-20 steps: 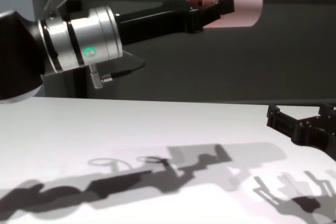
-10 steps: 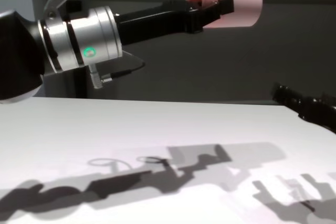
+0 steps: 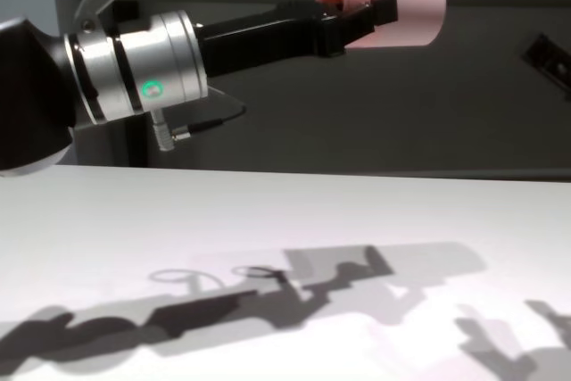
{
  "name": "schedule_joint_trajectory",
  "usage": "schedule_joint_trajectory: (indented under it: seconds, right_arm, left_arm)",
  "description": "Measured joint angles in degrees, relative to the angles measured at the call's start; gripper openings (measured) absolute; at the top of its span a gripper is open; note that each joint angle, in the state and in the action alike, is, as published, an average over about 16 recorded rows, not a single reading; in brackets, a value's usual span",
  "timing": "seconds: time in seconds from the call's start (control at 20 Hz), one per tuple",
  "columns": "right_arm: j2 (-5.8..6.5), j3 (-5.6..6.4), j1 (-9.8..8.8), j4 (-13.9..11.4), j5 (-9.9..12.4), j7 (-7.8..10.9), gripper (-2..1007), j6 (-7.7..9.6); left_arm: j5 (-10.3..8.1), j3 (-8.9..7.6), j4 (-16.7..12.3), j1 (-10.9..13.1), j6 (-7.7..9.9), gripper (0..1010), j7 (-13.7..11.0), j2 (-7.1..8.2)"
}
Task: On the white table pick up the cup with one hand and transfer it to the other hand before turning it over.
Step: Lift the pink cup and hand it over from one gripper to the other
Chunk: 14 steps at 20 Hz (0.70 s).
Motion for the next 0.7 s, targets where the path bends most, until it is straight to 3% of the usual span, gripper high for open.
schedule_joint_trajectory:
  seconds: [0.2,0.45,0.7]
  right_arm:
    - [-0.86,1.25,0.58,0.8,7.91,3.89,1004,0.63]
    - [-1.8,2.52,2.27,3.38,17.86,8.34,1004,3.47]
    - [-2.51,3.13,4.53,6.79,25.55,11.9,1004,6.37]
  left_arm:
    - [0.01,0.0,0.0,0.0,0.0,49,0.0,0.0]
    - [0.01,0.0,0.0,0.0,0.0,49,0.0,0.0]
    - [0.01,0.0,0.0,0.0,0.0,49,0.0,0.0]
